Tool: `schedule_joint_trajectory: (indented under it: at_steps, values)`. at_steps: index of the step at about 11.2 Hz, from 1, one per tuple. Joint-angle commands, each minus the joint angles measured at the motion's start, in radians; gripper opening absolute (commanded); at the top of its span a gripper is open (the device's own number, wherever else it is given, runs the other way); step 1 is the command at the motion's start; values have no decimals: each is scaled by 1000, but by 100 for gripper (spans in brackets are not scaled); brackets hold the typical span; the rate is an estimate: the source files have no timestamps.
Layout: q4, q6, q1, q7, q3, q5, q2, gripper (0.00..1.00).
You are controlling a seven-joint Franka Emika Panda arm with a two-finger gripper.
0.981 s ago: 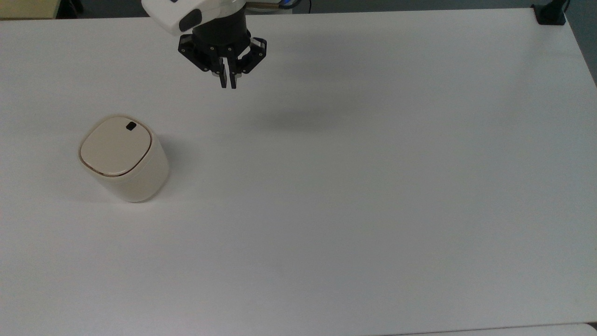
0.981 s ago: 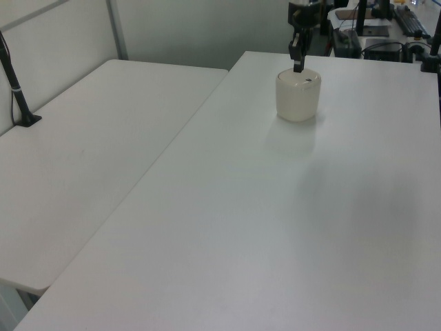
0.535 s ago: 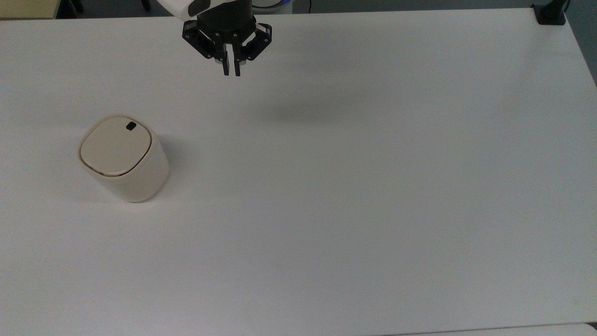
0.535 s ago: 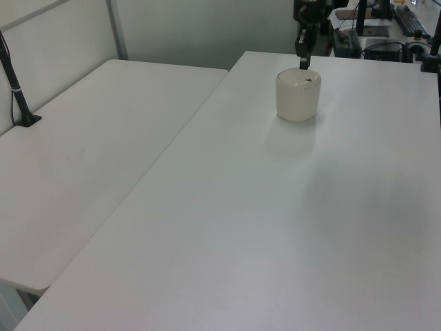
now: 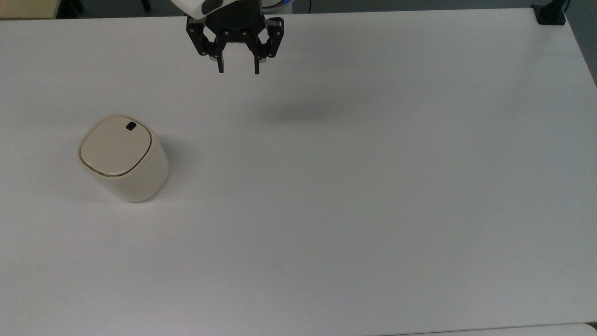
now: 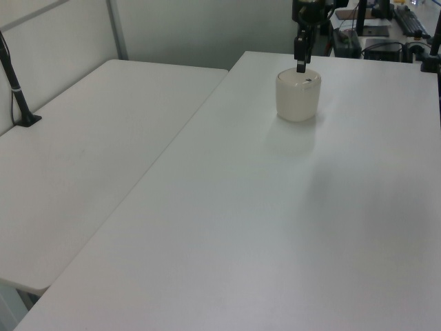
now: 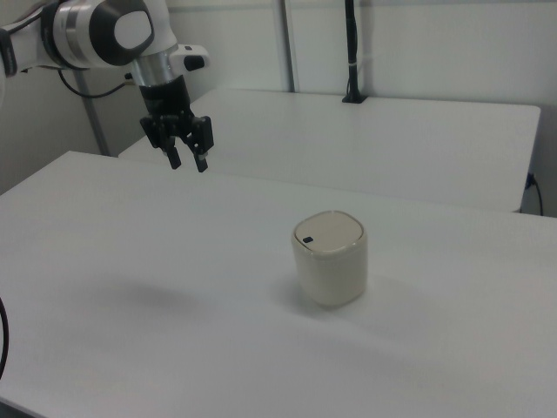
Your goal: Close the trash bin
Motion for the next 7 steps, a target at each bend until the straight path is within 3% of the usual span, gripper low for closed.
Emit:
schedule_joint_trajectory:
  at_steps: [1, 7]
  values:
    - [-26, -22, -8, 36, 11, -21, -32, 100]
    - [-26, -50, -19, 36, 6, -20, -55, 100]
